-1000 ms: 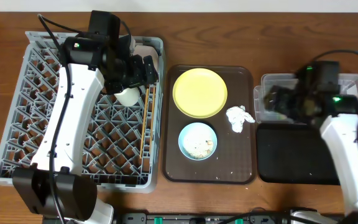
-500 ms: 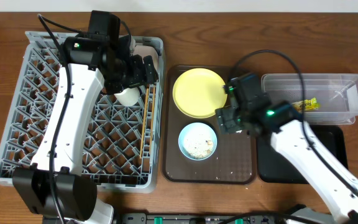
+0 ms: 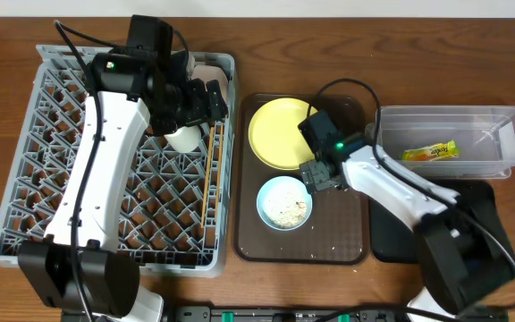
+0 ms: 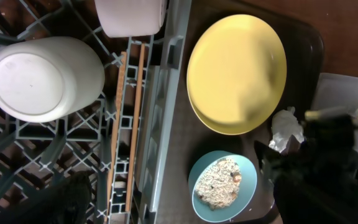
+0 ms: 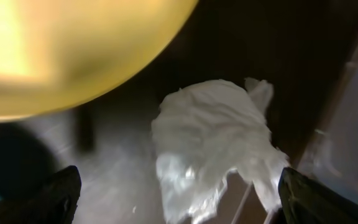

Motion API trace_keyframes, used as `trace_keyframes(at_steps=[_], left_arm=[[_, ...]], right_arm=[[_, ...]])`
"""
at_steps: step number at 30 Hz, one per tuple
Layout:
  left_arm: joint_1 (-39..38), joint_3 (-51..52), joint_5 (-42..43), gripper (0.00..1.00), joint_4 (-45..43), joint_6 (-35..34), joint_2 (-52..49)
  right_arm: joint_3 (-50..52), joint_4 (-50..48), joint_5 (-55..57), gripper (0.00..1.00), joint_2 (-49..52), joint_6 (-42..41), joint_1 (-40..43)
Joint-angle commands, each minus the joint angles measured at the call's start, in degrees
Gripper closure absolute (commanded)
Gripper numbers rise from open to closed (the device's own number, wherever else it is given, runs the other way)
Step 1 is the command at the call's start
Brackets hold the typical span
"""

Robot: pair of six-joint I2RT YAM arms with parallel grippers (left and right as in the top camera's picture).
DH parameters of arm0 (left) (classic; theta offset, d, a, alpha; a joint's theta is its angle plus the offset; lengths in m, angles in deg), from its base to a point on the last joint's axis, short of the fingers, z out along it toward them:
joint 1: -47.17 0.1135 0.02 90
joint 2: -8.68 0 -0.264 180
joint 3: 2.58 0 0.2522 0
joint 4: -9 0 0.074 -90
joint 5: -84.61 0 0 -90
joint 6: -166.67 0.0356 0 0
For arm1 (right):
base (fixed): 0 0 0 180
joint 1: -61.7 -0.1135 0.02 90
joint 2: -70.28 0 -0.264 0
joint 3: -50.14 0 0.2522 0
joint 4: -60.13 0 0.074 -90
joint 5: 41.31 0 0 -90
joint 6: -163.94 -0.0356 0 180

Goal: Sort waste into correct bins and load items into the dishwasher
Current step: 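Move the right gripper back to the white tissue and grasp it, then drop the white tissue into the clear plastic bin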

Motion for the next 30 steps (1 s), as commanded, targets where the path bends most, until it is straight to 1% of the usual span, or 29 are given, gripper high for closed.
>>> trace_keyframes(at_steps=[1,3,4,5,6,7,8,9,12,14,20,22,25,30], left_arm=[[0.0,-0.2,-0.2,0.05,0.2,0.5,-0.3],[0.0,-0.2,-0.2,0.05,0.2,0.5,-0.3],[0.0,-0.2,-0.2,0.05,0.2,0.5,-0.3],[0.0,-0.2,-0.2,0.05,0.2,0.5,-0.3],[0.0,-0.2,-0.2,0.05,0.2,0.5,-0.3],[0.0,-0.2,-0.2,0.05,0.2,0.5,-0.3],[0.0,-0.2,-0.2,0.05,0.2,0.5,-0.3],[0.0,-0.2,-0.2,0.05,0.2,0.5,-0.3],[0.0,-0.2,-0.2,0.05,0.2,0.5,-0.3],[0.0,-0.2,-0.2,0.05,0.2,0.5,-0.3],[0.0,-0.2,-0.2,0.05,0.2,0.5,-0.3],[0.0,-0.2,-0.2,0.05,0.2,0.5,-0.3],[0.0,-0.2,-0.2,0.05,0.2,0.5,-0.3],[0.0,-0.2,-0.2,0.05,0.2,0.5,-0.3]], right_arm=[[-0.2,-1.2,1.9,0.02,3.6,-1.1,0.3],[-0.2,-1.7,1.7,0.11,5.0,-1.1,0.3],[-0.3,-1.7,1.7,0.2,5.5,-1.1,0.3],[-0.3,-1.5,1.7,0.34,5.8,-1.1,0.3],[-0.3,-1.3,1.7,0.6,5.8,-1.1,0.3],[-0.3,-1.1,1.7,0.72,5.7,-1.1,0.3],[-0.6,-0.4,1.7,0.92,5.3,-1.1,0.2],[-1.7,1.7,0.7,0.99,4.2,-1.2,0.0],[-5.3,6.3,-3.5,0.99,0.7,-1.1,0.2],[-7.7,8.2,-3.9,0.99,-2.6,-1.1,0.5],[-10.1,7.5,0.3,0.99,-13.3,-0.8,4.3],[-10.1,7.8,2.4,0.99,-15.4,-2.8,7.0],[-9.8,7.9,2.6,0.99,-15.9,-4.0,11.7],[-7.4,6.3,1.9,0.93,-14.5,-4.9,20.2]])
